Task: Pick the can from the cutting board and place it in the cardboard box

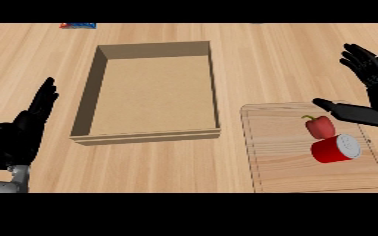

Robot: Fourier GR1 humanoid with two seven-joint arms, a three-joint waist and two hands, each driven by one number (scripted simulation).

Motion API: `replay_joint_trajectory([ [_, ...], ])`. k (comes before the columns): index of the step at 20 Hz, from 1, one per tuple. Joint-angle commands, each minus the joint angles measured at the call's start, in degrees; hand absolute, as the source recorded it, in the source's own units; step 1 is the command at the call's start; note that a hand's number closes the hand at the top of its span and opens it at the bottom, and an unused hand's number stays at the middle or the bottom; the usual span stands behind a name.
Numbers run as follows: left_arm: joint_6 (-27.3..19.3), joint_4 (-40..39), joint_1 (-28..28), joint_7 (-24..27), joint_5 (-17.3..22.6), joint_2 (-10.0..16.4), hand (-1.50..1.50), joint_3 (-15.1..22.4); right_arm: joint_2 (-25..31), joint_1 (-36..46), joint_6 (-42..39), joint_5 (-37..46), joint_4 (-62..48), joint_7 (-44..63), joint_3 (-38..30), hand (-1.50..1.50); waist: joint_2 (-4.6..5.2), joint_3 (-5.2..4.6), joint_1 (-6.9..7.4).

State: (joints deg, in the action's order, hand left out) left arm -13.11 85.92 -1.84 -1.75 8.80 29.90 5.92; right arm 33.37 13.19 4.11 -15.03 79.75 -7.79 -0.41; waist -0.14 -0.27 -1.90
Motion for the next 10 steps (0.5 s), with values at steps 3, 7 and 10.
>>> replay_joint_trajectory([
  [3,-3.6,0.9,2.3,-1.1,-4.4,-5.1,0.0,5.3,-6.3,-6.2,7.9,-4.6,-0.2,-8.4,-9.9,-1.5,-0.01,0.33,0.83],
  [7,-2.0,1.9,3.2,-0.8,-5.2,-4.3,0.0,3.7,3.4,-10.9,-2.1,-0.6,-1.1,-11.4,-11.3,-1.5,0.1,0.29,1.72],
  [10,-2.3,0.6,0.1,-3.1,-4.8,-4.6,0.0,3.4,10.6,-12.3,-1.5,7.5,3.3,-4.9,-6.5,-1.5,0.07,0.15,1.27],
])
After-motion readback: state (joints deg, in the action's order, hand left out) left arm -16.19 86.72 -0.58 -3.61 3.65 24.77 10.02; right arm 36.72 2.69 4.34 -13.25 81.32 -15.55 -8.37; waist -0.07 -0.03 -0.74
